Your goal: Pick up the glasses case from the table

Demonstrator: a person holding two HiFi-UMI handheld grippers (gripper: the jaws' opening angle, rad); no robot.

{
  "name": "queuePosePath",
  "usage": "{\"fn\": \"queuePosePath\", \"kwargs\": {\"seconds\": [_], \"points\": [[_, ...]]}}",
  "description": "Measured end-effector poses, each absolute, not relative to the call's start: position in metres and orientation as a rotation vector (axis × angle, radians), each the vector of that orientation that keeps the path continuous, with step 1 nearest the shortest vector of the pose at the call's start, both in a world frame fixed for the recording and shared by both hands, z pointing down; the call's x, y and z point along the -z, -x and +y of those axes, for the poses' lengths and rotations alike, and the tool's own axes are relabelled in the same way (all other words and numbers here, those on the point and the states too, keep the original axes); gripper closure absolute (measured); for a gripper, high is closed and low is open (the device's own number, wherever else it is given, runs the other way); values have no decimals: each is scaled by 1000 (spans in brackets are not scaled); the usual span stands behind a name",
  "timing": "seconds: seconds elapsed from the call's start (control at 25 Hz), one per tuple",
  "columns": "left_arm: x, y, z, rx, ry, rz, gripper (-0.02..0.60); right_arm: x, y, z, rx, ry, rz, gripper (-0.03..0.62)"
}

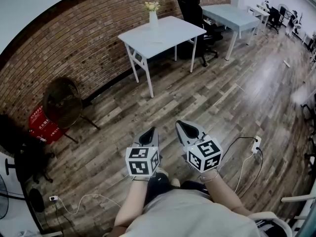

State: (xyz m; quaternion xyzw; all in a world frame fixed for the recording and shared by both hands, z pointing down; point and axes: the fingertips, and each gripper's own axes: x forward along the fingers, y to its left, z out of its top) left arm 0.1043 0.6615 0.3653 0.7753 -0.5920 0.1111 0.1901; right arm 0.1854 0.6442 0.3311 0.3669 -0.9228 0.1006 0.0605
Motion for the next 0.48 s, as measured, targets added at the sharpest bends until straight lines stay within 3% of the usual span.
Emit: {"fn": "queuePosePath", "kwargs": {"seconds": [0.48], "points": [[-372, -112, 647, -257, -2260, -1527, 574, -351, -174, 627, -485, -1033, -2850, 595]]}}
